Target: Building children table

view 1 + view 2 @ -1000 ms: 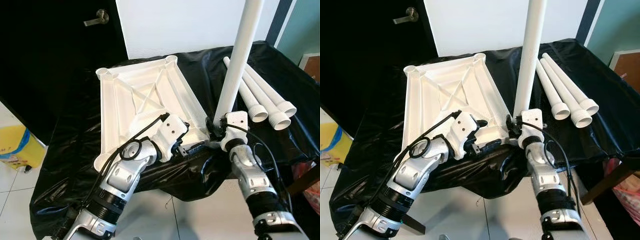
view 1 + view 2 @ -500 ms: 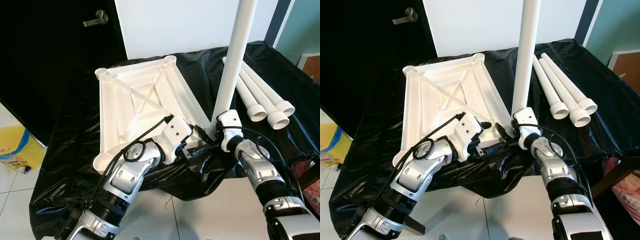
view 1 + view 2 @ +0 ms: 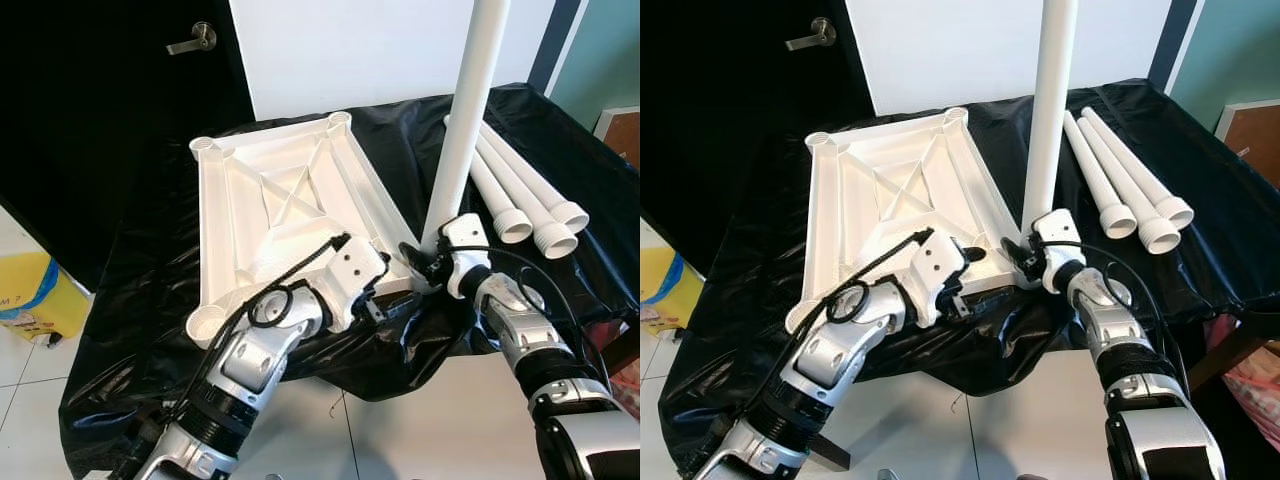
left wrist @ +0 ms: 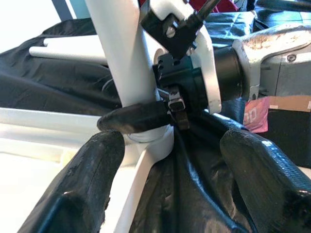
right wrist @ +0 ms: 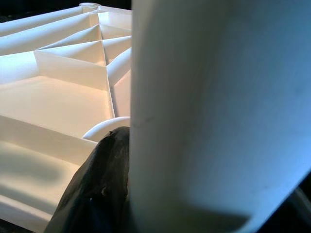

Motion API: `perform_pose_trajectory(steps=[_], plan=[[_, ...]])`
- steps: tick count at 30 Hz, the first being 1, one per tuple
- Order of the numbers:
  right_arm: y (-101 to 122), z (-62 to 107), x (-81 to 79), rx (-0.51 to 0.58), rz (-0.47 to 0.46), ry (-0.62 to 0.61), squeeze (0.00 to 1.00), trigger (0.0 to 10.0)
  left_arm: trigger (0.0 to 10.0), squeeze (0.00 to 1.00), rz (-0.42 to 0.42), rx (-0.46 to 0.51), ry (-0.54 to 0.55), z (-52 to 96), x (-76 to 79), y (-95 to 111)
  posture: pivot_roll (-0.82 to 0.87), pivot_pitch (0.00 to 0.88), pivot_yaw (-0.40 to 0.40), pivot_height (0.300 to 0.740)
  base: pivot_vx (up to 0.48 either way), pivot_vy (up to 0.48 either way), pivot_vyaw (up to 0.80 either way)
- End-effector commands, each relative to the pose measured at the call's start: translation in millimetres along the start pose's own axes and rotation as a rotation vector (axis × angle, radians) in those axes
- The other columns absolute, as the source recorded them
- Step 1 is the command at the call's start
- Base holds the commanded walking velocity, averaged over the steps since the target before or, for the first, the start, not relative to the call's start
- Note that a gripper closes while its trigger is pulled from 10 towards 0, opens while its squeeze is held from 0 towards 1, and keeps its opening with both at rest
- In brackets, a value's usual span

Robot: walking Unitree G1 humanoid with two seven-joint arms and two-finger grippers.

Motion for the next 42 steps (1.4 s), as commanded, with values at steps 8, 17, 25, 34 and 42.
perform_pose_trajectory(steps=[8,17,25,34,42], plan=[[-22,6.7,-16.1,-0.086,-0.023,-0.090,0.00,10.0,10.0,0.00,-0.001,-0.024,0.019,3.5,-7.9,-3,-0.15,0.000,0.053,0.740,0.000,0.000,0.00],[-25,6.5,-16.4,-0.126,-0.080,-0.282,0.00,10.0,10.0,0.00,-0.007,-0.026,0.022,4.1,-9.3,-3,-0.16,0.000,0.057,0.740,0.000,0.000,0.00],[-29,12.9,-20.2,-0.193,-0.128,-0.555,0.00,10.0,10.0,0.00,-0.007,-0.025,0.018,4.0,-8.3,-3,-0.16,0.000,0.050,0.740,0.000,0.000,0.00],[-23,14.4,-43.6,-0.194,-0.243,-0.796,0.00,10.0,10.0,0.00,-0.007,-0.020,0.014,2.1,-7.4,-3,-0.16,0.000,0.044,0.740,0.000,0.000,0.00],[-15,14.5,-41.4,-0.171,-0.223,-0.782,1.00,10.0,10.0,0.00,-0.008,-0.018,0.016,1.8,-7.6,-2,-0.16,0.000,0.042,0.740,0.000,0.000,0.00]])
Point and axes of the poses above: a point about 5 cm out from each wrist's last joint towards the gripper, its own z axis pointing back from the gripper into the wrist, its own y axis along the axis of the wrist's last joint, x = y × z, the point moved 1 cm from there along -z, pointing out of the wrist towards the gripper, and after that the axes turned 5 degrees about z, right-handed, at the moved point
